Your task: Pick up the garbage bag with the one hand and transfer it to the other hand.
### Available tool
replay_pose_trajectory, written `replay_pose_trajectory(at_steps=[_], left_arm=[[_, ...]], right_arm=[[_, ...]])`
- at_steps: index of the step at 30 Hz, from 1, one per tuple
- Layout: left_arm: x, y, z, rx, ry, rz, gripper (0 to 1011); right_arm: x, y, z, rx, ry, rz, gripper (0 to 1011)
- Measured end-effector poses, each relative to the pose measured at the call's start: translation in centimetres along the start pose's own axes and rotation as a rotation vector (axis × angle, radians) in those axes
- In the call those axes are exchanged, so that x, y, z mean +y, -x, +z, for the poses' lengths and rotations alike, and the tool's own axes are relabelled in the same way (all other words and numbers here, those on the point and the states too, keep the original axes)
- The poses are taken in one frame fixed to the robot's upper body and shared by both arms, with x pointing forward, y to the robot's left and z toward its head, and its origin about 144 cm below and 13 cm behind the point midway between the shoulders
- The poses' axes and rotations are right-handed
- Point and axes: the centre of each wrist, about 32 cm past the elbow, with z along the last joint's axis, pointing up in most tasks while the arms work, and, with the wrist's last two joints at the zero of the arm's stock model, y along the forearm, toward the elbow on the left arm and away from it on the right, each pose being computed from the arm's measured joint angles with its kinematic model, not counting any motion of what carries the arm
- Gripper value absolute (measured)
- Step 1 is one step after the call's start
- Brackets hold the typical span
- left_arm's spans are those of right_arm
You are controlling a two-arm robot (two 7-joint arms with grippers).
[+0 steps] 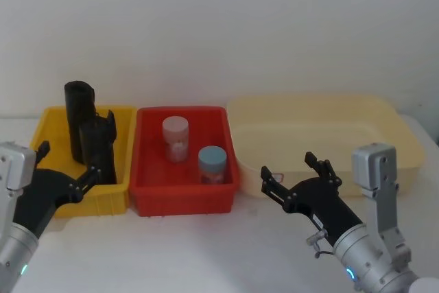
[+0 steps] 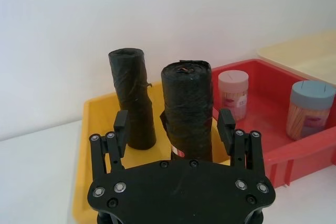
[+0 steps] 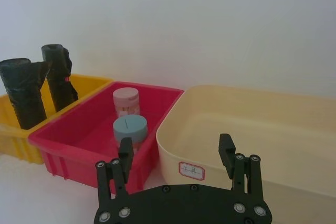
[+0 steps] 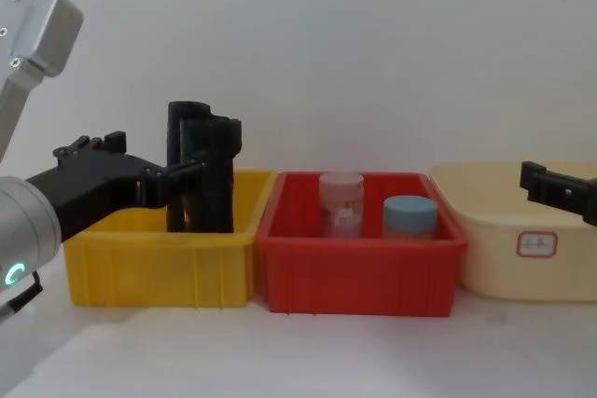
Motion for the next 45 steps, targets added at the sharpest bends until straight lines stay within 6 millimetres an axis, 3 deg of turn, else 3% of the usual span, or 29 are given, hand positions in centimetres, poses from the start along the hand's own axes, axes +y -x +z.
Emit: replay_pose_trajectory(at_steps=[40,45], left_arm=[[-5.6,-2.5,-1.8,0.091,0.035,-0.139,1000],[-6.0,-2.7,-1.9,0.103,0.035,-0.153,912]], right_arm=[[0.0,0.0,0.0,0.000,0.000,0.000,1001],[0.0,0.0,0.0,0.000,0.000,0.000,1001]])
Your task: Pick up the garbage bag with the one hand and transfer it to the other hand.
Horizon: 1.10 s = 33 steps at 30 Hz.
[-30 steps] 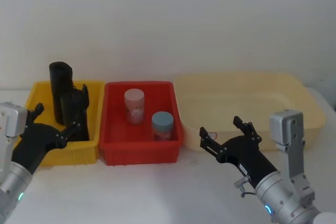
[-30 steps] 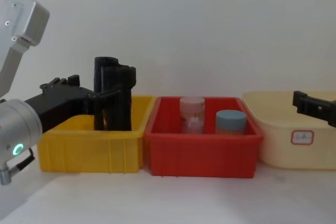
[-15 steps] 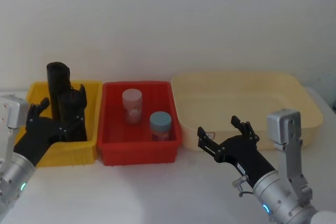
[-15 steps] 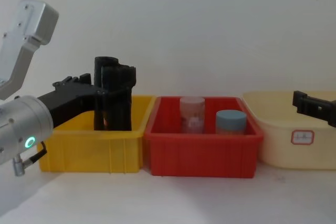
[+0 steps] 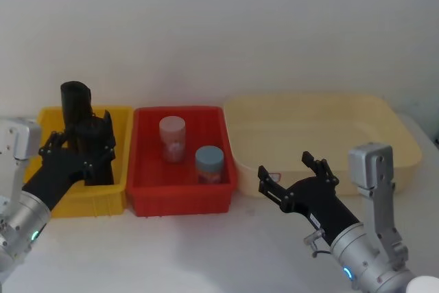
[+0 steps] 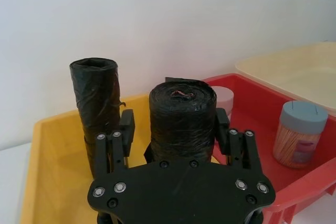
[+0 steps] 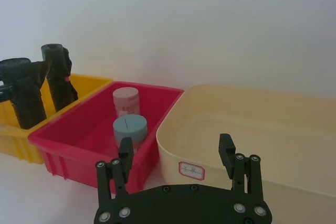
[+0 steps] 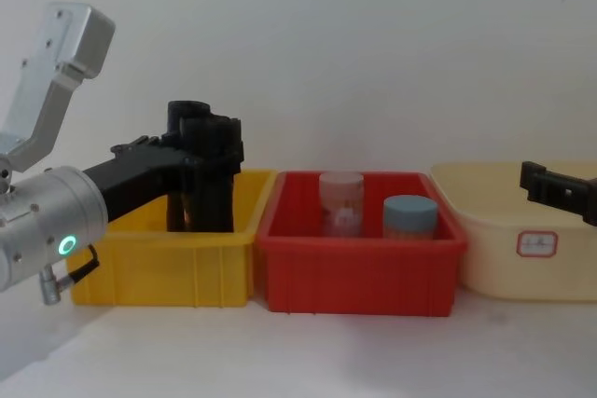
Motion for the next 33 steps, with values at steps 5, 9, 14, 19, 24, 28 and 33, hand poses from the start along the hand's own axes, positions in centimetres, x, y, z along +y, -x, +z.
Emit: replay_pose_trajectory(at_steps=[5,9,14,19,24,28,33], left_arm=[[-0.3,-0.1,-0.1,0.014,0.002,-0.014,818],[-0.5,-0.2,-0.2,0.020,0.006,-0.022,671],[-0.6,-0.3,-0.1,0.023,0.013,-0.029,576],[-0.8,-0.3,0.3,0.019,0.024,-0.037,553],[-1.1,-0.3,1.2,0.009,0.041,-0.057,553],[-1.4,-0.5,2.2,-0.006,0.059,-0.080,554],[-2.0,-0.7,3.7,-0.037,0.085,-0.125,553]], right_arm=[[0.0,0.0,0.0,0.000,0.000,0.000,1002],[0.0,0.0,0.0,0.000,0.000,0.000,1001],[0.0,0.0,0.0,0.000,0.000,0.000,1001],[0.0,0.0,0.0,0.000,0.000,0.000,1001],[0.0,0.0,0.0,0.000,0.000,0.000,1001],[0.0,0.0,0.0,0.000,0.000,0.000,1001],[0.0,0.0,0.0,0.000,0.000,0.000,1001]])
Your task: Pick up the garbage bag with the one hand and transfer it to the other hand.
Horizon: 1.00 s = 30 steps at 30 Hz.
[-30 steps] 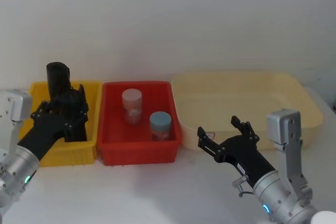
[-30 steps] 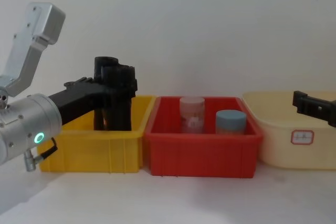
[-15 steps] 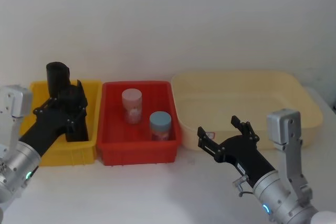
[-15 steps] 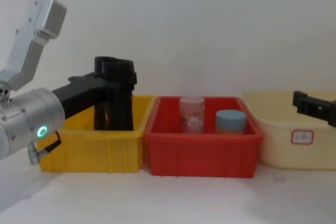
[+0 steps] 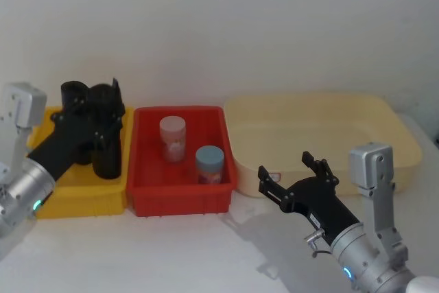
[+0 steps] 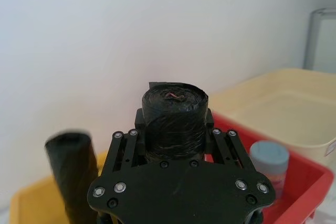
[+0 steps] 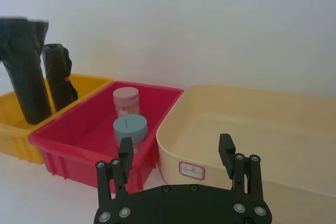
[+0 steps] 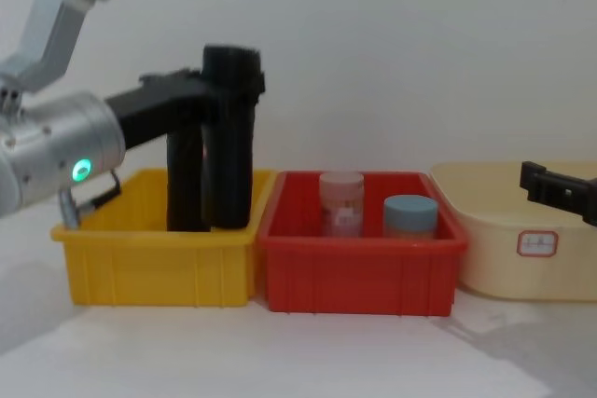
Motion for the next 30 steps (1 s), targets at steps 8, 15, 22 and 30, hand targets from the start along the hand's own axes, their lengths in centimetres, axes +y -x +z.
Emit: replay_pose_trajectory(at_steps=[8,15,22,30], left_arm=[[-1.8,-0.7,2.9,-0.052,0.051,-0.110,553],[-3.5,-1.2,3.6,-0.029,0.079,-0.191,553],[-5.3,-1.6,3.0,0.033,0.091,-0.278,553],[-7.4,-1.7,1.9,0.092,0.096,-0.366,553]], right_arm=[[0.0,0.0,0.0,0.000,0.000,0.000,1001],[0.0,0.0,0.0,0.000,0.000,0.000,1001],[0.0,0.0,0.0,0.000,0.000,0.000,1001],[0.0,0.0,0.0,0.000,0.000,0.000,1001]])
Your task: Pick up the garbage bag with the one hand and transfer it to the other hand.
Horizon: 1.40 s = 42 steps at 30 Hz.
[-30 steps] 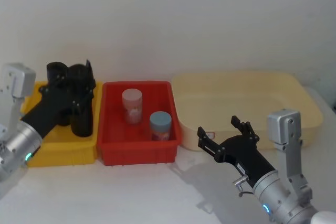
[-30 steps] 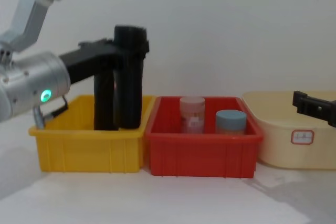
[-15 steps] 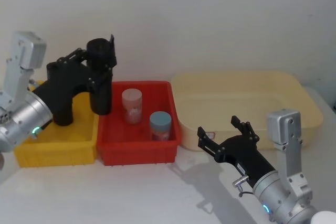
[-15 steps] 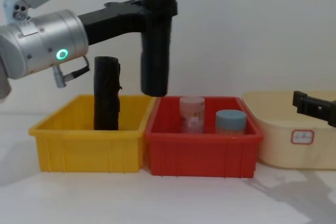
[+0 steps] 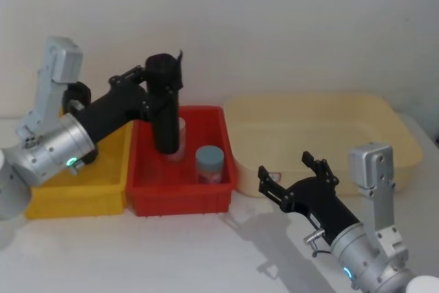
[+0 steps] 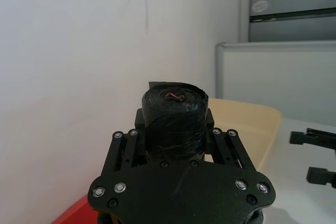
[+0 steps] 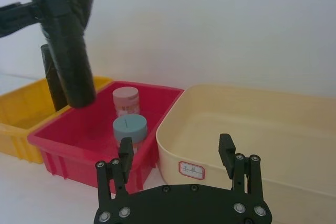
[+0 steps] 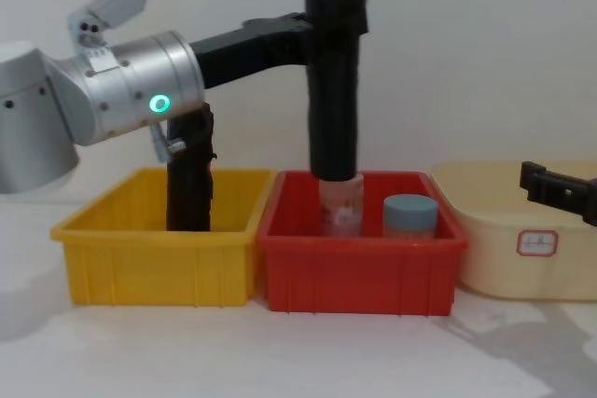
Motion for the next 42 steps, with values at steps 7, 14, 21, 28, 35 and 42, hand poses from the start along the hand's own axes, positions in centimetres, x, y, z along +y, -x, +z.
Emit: replay_pose_trajectory(at_steps=[7,14,21,28,35,42], left_arm=[[-1.9,-0.5,-1.0,0.039,0.012,-0.077,553],[-3.8,-0.7,-1.6,0.063,0.020,-0.140,553],[-5.1,-0.5,-1.9,0.075,0.025,-0.188,553],[-5.9,-0.4,-2.0,0.082,0.029,-0.217,553],[-6.2,-0.3,-2.0,0.086,0.031,-0.232,553],[-6.5,-0.3,-2.0,0.089,0.033,-0.242,553]], right_arm=[[0.0,0.0,0.0,0.000,0.000,0.000,1001],[0.0,0.0,0.0,0.000,0.000,0.000,1001],[0.0,0.0,0.0,0.000,0.000,0.000,1001],[0.0,0.0,0.0,0.000,0.000,0.000,1001],[0.0,0.0,0.0,0.000,0.000,0.000,1001],[0.0,0.0,0.0,0.000,-0.008,0.008,1001]])
